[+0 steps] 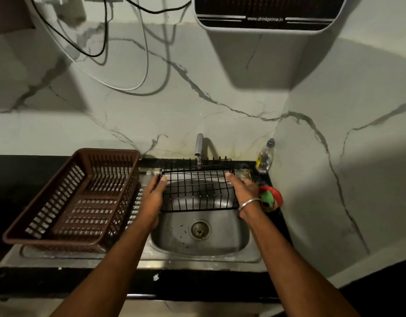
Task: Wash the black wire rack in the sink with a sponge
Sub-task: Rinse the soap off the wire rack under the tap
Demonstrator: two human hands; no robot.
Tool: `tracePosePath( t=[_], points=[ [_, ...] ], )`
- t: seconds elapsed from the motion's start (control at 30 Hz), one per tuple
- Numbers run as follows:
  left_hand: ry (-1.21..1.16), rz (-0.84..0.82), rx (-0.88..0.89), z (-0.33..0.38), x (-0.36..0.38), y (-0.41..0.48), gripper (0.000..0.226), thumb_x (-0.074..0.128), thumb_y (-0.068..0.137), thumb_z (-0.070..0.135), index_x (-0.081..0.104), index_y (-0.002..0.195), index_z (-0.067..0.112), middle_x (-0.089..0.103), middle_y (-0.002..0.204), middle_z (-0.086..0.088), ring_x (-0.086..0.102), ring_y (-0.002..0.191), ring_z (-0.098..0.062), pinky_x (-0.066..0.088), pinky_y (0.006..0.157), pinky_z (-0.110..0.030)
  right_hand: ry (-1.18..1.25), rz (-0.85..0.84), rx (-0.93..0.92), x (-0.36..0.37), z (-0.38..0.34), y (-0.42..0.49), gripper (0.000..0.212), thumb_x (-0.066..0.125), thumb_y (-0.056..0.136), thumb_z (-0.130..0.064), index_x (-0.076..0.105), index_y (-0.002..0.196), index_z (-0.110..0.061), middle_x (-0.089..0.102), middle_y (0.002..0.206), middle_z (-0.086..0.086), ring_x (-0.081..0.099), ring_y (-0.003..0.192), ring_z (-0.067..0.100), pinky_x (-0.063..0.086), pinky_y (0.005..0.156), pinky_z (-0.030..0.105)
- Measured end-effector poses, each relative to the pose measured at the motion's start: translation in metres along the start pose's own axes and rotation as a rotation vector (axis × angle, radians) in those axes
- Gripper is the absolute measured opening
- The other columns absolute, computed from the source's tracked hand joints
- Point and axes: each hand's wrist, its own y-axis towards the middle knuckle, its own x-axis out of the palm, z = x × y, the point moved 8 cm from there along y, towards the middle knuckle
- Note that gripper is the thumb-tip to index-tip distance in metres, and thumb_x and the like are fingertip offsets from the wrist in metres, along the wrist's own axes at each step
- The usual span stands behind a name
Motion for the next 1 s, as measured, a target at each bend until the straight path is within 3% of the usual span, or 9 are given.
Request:
tracePosePath(
  t=[0.17, 0.3, 0.4, 0.43, 0.57, 0.67, 0.77, 0.93, 1.0],
  points=[
    [-0.035, 0.134, 0.070, 0.025, -0.049, 0.013, 0.056, 0.069, 0.101, 0.046, 0.059, 0.152, 0.025, 0.062, 0.150, 0.002, 0.058, 0.138, -0.015, 0.042, 0.122, -0.042, -0.035, -0.089, -0.084, 0.056, -0.051, -0.005, 0.028, 0.083, 0.088, -0.036, 0.076, 0.104, -0.014, 0.073, 0.086, -0.007, 0.065, 0.079, 0.005, 0.044, 0.053, 0.004],
    [-0.162, 0.223, 0.010, 0.041, -0.101, 0.012, 0.050, 0.080, 0.090, 0.052, 0.067, 0.137, 0.040, 0.066, 0.146, -0.002, 0.069, 0.127, -0.021, 0.054, 0.110, -0.050, -0.043, -0.192, -0.114, 0.129, -0.066, -0.004, 0.037, 0.087, 0.082, -0.037, 0.077, 0.103, -0.009, 0.078, 0.103, 0.006, 0.070, 0.095, 0.022, 0.047, 0.064, 0.020],
    [-0.175, 0.298, 0.046, 0.051, -0.144, 0.012, 0.052, 0.072, 0.101, 0.039, 0.059, 0.151, 0.028, 0.063, 0.147, -0.003, 0.070, 0.124, -0.023, 0.059, 0.105, -0.048, -0.059, -0.252, -0.165, 0.182, -0.083, -0.013, 0.030, 0.085, 0.086, -0.026, 0.071, 0.110, -0.014, 0.061, 0.143, 0.007, 0.065, 0.094, 0.013, 0.047, 0.067, 0.014],
    [-0.151, 0.320, 0.063, 0.052, -0.160, 0.016, 0.052, 0.070, 0.103, 0.037, 0.058, 0.152, 0.025, 0.065, 0.146, -0.005, 0.070, 0.124, -0.023, 0.058, 0.106, -0.048, -0.063, -0.270, -0.173, 0.199, -0.087, -0.015, 0.026, 0.085, 0.087, -0.023, 0.069, 0.107, -0.016, 0.060, 0.141, 0.007, 0.063, 0.088, 0.008, 0.046, 0.066, 0.010],
    [-0.140, 0.408, 0.048, 0.054, -0.218, 0.016, 0.036, 0.067, 0.102, 0.043, 0.068, 0.135, 0.029, 0.075, 0.130, -0.006, 0.075, 0.114, -0.023, 0.061, 0.098, -0.046, -0.121, -0.391, -0.141, 0.282, -0.083, -0.019, 0.026, 0.090, 0.081, -0.029, 0.075, 0.089, -0.010, 0.072, 0.076, -0.002, 0.063, 0.075, 0.014, 0.045, 0.052, 0.011],
    [-0.144, 0.446, 0.032, 0.051, -0.255, 0.020, 0.050, 0.063, 0.099, 0.057, 0.062, 0.142, 0.031, 0.069, 0.139, -0.008, 0.072, 0.119, -0.027, 0.058, 0.103, -0.050, -0.147, -0.462, -0.096, 0.339, -0.074, -0.020, 0.021, 0.089, 0.082, -0.027, 0.074, 0.085, -0.013, 0.073, 0.076, -0.007, 0.064, 0.070, 0.005, 0.047, 0.055, 0.012],
    [-0.127, 0.490, 0.021, 0.050, -0.284, 0.021, 0.038, 0.059, 0.106, 0.051, 0.057, 0.138, 0.030, 0.069, 0.128, -0.001, 0.069, 0.113, -0.018, 0.059, 0.097, -0.041, -0.170, -0.525, -0.056, 0.388, -0.063, -0.018, 0.025, 0.089, 0.083, -0.025, 0.078, 0.096, -0.007, 0.076, 0.077, -0.002, 0.069, 0.068, 0.010, 0.055, 0.060, 0.017],
    [-0.075, 0.512, -0.019, 0.008, -0.328, 0.041, 0.111, 0.074, 0.060, 0.091, 0.048, 0.153, 0.035, 0.064, 0.146, -0.005, 0.069, 0.126, -0.030, 0.058, 0.102, -0.059, -0.216, -0.580, 0.006, 0.456, -0.040, -0.007, 0.032, 0.092, 0.079, -0.026, 0.079, 0.100, -0.006, 0.080, 0.092, 0.011, 0.077, 0.091, 0.028, 0.063, 0.089, 0.046],
    [-0.081, 0.531, -0.080, -0.002, -0.333, 0.042, 0.119, 0.077, 0.055, 0.094, 0.045, 0.155, 0.035, 0.061, 0.151, -0.006, 0.066, 0.130, -0.031, 0.057, 0.103, -0.060, -0.250, -0.580, -0.021, 0.478, -0.034, 0.000, 0.020, 0.088, 0.085, -0.025, 0.079, 0.096, -0.011, 0.079, 0.090, 0.004, 0.075, 0.090, 0.023, 0.063, 0.082, 0.034]
  ],
)
